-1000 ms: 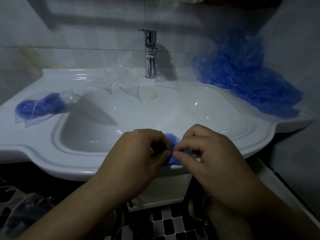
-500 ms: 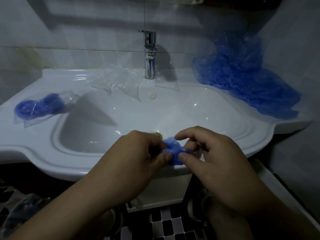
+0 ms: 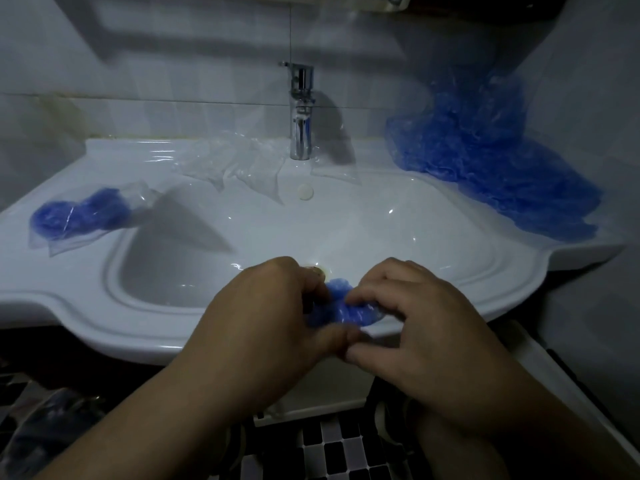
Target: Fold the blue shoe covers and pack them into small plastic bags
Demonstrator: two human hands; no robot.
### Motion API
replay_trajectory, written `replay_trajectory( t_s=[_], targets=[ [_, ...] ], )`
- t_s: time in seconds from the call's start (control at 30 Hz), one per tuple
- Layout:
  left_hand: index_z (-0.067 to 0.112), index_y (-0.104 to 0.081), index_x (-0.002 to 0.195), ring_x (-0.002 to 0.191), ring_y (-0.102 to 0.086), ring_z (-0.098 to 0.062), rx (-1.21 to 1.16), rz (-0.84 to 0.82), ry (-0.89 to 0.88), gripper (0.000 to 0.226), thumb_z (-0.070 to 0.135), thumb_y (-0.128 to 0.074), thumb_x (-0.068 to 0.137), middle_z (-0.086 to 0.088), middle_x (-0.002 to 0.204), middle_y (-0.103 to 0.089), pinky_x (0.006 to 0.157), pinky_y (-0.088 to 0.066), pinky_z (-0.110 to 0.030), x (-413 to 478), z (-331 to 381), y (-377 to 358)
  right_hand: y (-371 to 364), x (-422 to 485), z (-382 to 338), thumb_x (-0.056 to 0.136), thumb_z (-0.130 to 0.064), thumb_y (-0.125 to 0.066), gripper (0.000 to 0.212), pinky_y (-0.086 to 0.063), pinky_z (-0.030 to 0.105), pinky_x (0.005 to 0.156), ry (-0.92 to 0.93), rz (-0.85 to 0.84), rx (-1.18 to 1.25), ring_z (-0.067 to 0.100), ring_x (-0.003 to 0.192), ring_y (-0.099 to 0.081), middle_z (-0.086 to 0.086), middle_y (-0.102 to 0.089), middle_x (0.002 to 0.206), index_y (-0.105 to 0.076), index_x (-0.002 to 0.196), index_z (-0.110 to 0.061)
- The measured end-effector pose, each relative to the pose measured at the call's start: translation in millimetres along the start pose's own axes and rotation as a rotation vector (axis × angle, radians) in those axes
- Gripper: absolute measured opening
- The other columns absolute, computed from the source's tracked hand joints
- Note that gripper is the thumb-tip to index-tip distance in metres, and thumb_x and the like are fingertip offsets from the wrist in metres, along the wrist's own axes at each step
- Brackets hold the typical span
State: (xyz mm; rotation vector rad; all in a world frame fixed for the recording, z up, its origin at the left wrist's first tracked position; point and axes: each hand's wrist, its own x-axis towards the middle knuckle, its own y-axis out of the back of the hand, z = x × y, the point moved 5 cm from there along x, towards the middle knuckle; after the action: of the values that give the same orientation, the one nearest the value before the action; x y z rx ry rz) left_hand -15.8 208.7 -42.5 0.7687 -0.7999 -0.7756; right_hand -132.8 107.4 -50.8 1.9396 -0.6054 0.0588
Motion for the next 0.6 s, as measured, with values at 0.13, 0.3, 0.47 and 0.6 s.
replay_trajectory(
  t_s=[0.13, 0.3, 0.47, 0.6],
  targets=[
    [0.034, -0.069, 0.075, 0.074, -0.053, 0.007, -0.005, -0.082, -0.059, 0.054, 0.077, -0.049, 0.05, 0.018, 0.07, -0.056, 0.054, -0.036, -0.01, 0.1, -3.0, 2.1, 7.5, -2.5, -1.8, 0.074, -0.038, -0.073, 0.016, -0.047, 0.024, 0.072, 0.057, 0.038, 0.042, 0.006, 0.088, -0.056, -0.018, -0.058, 0.087, -0.068, 0.088, -0.032],
    [0.026, -0.07, 0.069, 0.069, -0.058, -0.004, -0.073, -0.055, 0.005, 0.041, 0.063, -0.053, 0.071, 0.006, 0.063, -0.062, 0.059, -0.043, -0.022, 0.4, -2.9, 8.8, 7.4, 0.4, -2.1, 0.092, -0.036, -0.055, 0.017, -0.044, 0.025, 0.071, -0.007, 0.015, 0.138, 0.008, 0.085, -0.056, -0.012, -0.056, 0.085, -0.064, 0.079, -0.029],
    [0.018, -0.07, 0.064, 0.049, -0.054, -0.012, 0.022, -0.028, 0.173, 0.047, 0.061, -0.056, 0.076, -0.003, 0.053, -0.06, 0.047, -0.038, -0.029, 9.8, -5.3, 1.3, -0.4, 10.3, -3.1, 0.091, -0.035, -0.056, 0.018, -0.045, 0.023, 0.069, -0.146, 0.027, 0.055, 0.007, 0.078, -0.053, -0.007, -0.054, 0.087, -0.06, 0.076, -0.026],
    [0.021, -0.065, 0.061, 0.054, -0.053, -0.006, 0.039, -0.013, 0.209, 0.038, 0.056, -0.066, 0.075, 0.004, 0.056, -0.058, 0.049, -0.036, -0.023, 14.0, -8.0, -3.5, 0.3, 10.3, -2.6, 0.085, -0.032, -0.068, 0.018, -0.043, 0.011, 0.067, -0.206, 0.102, 0.059, -0.001, 0.087, -0.052, -0.017, -0.053, 0.096, -0.059, 0.099, -0.039]
  ],
)
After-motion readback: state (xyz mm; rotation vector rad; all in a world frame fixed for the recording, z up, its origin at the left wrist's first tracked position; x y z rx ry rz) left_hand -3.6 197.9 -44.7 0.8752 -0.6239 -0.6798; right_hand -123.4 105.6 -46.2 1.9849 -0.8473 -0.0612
